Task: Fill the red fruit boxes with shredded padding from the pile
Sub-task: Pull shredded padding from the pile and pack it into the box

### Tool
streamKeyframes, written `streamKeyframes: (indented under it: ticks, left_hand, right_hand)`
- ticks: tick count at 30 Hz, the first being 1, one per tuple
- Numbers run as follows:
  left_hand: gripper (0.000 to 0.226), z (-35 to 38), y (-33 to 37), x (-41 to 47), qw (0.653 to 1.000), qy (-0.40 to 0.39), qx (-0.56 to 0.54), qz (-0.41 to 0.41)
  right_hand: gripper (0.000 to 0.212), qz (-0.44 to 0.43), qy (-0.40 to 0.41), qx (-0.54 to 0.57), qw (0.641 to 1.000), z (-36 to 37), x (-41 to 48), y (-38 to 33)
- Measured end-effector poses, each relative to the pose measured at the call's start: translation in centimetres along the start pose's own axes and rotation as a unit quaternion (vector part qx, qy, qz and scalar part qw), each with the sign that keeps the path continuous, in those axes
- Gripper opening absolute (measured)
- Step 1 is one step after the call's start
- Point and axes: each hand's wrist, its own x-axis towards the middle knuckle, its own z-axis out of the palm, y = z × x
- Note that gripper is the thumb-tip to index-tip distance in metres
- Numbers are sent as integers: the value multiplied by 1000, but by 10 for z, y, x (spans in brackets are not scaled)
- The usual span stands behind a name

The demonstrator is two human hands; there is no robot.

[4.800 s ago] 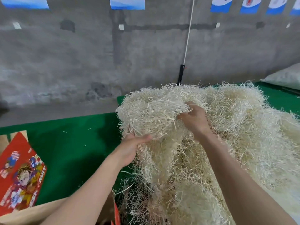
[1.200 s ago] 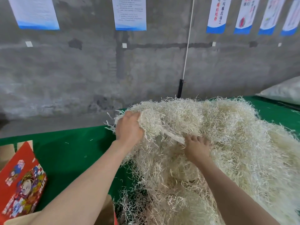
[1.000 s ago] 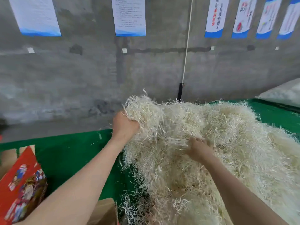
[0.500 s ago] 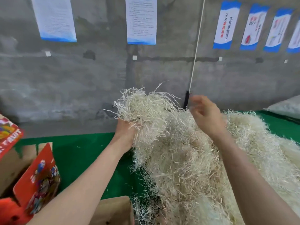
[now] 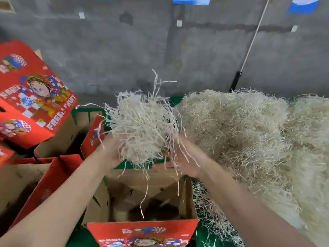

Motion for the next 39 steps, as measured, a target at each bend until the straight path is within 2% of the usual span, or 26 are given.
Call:
streamKeyframes:
  ticks: [1, 2, 3, 6, 7, 10, 12, 15, 17, 19, 21, 23, 25, 27, 29, 31, 32, 35, 37, 39]
  left_hand:
    - [31, -5, -4, -5, 999, -2, 37, 14]
    - [23, -9, -9, -13, 997, -18, 68, 20]
    - [22, -15, -19, -18, 995, -43, 91, 13]
    - [40, -30, -54, -23, 978, -50, 201, -31]
    - [44, -33, -65, -20, 970, -60, 234, -31]
    - [43, -31, -82, -17, 970, -110, 198, -87]
    - [48, -31, -87, -17, 970, -143, 158, -117]
    - [74, -49, -94, -7, 980, -93, 106, -141]
    - [67, -62, -95, -6, 985, -95, 62, -128]
    - [64, -68, -97, -5, 985, -122, 53, -109]
    - [75, -73, -99, -2, 976, -182, 13, -123]
    - [63, -72, -99, -2, 951, -279, 3, -133]
    - [63, -62, -102, -4, 934, -321, 103, -119]
    - [68, -51, -107, -4, 938, -286, 173, -92]
    - [74, -47, -108, -3, 953, -231, 173, -92]
    - [84, -55, -104, 0, 966, -196, 137, -100]
    - [89, -63, -102, 3, 970, -182, 122, -108]
    - [107, -82, -101, 10, 975, -158, 93, -126]
    - [115, -84, -100, 7, 974, -160, 87, -135]
    - [115, -83, -99, 6, 974, -172, 58, -139]
  right_hand:
    - [90, 2, -22, 20, 1000, 3, 2, 11]
    - [67, -5, -64, 16, 998, 7, 2, 19]
    - [52, -12, -68, 11, 998, 8, 1, 30]
    - [59, 57, 45, -44, 996, 6, 1, 57]
    - [62, 70, 54, -80, 993, 4, 1, 68]
    - [67, 109, 47, -188, 975, 10, -2, 89]
    - [52, 109, 93, -230, 963, 13, -4, 98]
    - [23, 121, 184, -194, 956, 8, -10, 102]
    - [23, 119, 221, -178, 951, 3, -19, 100]
    - [19, 106, 206, -167, 958, 3, -21, 98]
    - [19, 133, 215, -163, 954, 0, -16, 103]
    - [18, 163, 193, -150, 956, 0, -10, 106]
    - [6, 189, 151, -78, 967, 0, -7, 109]
    - [21, 192, 123, -65, 972, 3, -8, 107]
    - [36, 189, 114, -159, 962, -3, -13, 110]
    - [44, 168, 177, -241, 939, -10, -20, 107]
    - [46, 155, 207, -248, 934, -16, -24, 104]
    - [24, 161, 241, -276, 916, -25, -33, 93]
    - [29, 153, 287, -267, 907, -25, -34, 93]
    - [28, 140, 287, -229, 919, -24, -30, 94]
